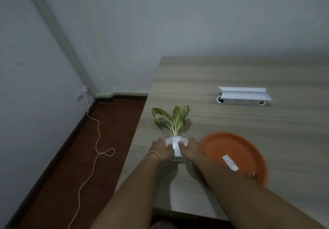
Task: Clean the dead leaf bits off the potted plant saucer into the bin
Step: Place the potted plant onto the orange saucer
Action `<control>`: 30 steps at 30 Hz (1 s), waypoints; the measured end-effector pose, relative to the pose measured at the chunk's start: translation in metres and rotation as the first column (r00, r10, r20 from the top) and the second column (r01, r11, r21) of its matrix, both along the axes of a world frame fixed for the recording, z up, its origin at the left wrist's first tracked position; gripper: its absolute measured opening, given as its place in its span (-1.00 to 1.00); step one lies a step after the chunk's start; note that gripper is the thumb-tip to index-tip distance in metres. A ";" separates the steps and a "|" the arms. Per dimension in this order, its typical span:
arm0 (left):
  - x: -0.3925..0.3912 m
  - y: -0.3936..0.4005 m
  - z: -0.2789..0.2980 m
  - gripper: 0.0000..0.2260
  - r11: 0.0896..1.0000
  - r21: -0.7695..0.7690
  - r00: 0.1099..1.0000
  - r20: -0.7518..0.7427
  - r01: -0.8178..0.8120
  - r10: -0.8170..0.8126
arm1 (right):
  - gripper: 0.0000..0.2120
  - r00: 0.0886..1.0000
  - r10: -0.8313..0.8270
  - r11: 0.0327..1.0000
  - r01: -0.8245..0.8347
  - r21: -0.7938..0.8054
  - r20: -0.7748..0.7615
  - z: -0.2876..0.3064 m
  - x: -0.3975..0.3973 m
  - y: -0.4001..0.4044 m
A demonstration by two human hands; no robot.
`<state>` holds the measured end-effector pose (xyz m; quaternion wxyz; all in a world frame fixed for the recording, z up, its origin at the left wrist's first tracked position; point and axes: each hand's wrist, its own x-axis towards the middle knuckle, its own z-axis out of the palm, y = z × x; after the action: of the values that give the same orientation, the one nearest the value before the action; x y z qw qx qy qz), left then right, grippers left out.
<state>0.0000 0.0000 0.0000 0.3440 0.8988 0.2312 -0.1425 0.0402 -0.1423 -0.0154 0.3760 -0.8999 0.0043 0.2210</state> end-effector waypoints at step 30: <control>0.035 -0.094 0.011 -0.51 0.882 -0.450 0.961 0.274 0.142 -0.015 | -0.58 0.991 -0.134 0.848 0.124 0.515 -0.018 0.017 0.022 -0.116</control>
<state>0.0354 -0.0939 0.0114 0.5708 0.8096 0.1057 -0.0872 0.0626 -0.2579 0.0012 0.6168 -0.7662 0.0021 0.1800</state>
